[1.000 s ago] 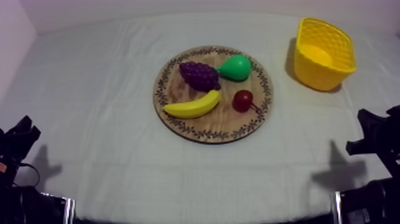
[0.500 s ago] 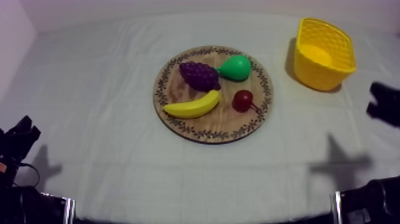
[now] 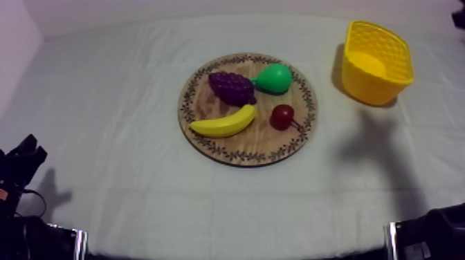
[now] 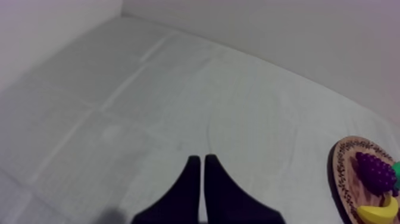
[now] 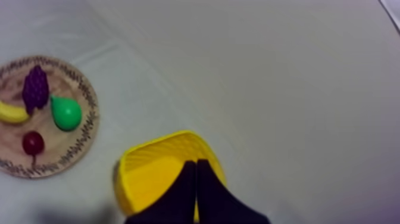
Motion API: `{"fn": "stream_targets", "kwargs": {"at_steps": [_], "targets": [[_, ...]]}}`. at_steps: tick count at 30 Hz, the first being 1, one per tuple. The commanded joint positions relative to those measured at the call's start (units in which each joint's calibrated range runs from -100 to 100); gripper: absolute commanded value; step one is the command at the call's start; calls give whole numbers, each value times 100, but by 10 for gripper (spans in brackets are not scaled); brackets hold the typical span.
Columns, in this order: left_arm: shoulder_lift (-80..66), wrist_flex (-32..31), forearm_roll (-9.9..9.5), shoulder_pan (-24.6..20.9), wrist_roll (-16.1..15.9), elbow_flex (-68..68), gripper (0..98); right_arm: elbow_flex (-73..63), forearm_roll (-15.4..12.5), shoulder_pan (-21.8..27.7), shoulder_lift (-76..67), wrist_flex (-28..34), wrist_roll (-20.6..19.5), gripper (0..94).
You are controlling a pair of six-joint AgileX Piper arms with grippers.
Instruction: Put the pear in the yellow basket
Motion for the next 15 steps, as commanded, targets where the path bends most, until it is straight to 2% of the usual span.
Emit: {"fn": "stream_targets", "kwargs": {"at_steps": [1, 8, 11, 15], "targets": [[-1, -1, -1, 0, 1, 0, 1, -2322, 58, -166, 1278, 750, 681, 6], [-1, -1, -1, 0, 1, 0, 1, -3281, 390, -858, 2492, 1430, 705, 7], [-1, -1, -1, 0, 1, 0, 1, -3332, 486, -1079, 2915, 1372, 589, 7], [-1, -1, -1, 0, 1, 0, 1, -2930, 619, -1344, 3384, 991, 411, 7]]}}
